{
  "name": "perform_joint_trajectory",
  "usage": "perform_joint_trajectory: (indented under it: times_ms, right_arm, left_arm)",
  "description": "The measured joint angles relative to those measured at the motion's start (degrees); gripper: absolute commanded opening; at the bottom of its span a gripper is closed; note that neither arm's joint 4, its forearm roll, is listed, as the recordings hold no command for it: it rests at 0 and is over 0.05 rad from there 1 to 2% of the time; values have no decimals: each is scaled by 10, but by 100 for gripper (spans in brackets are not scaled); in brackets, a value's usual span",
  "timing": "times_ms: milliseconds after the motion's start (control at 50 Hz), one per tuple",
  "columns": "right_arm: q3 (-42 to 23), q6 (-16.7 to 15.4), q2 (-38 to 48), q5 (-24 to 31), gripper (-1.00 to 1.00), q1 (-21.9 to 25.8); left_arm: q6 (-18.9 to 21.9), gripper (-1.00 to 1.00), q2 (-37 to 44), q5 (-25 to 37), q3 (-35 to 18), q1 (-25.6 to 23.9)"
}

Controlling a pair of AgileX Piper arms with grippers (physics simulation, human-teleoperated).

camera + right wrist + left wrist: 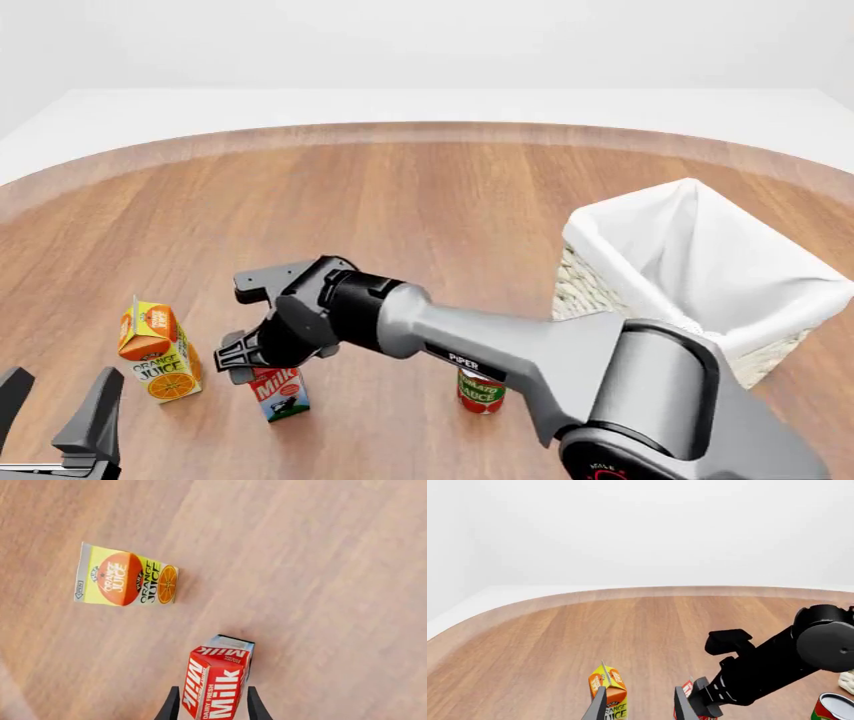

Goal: Pick the milk and place it in the basket.

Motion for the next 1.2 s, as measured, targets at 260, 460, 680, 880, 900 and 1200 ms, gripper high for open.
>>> perform_joint_trajectory:
  times_ms: [260, 460, 680, 880, 900, 1200]
  right_arm:
    - [2, 7, 15, -17, 100, 2]
    - [14, 20, 26, -35, 100, 7]
    - [26, 37, 21, -53, 100, 8]
    - [37, 36, 17, -67, -100, 12]
    - [38, 36, 16, -67, -100, 12]
    - [44, 32, 13, -72, -100, 12]
  left_arm:
    - [0, 100, 0, 0, 0, 0]
    - [0, 100, 0, 0, 0, 0]
    - [0, 100, 0, 0, 0, 0]
    - [0, 100, 0, 0, 0, 0]
    - [0, 100, 0, 0, 0, 0]
    - [0, 100, 0, 0, 0, 0]
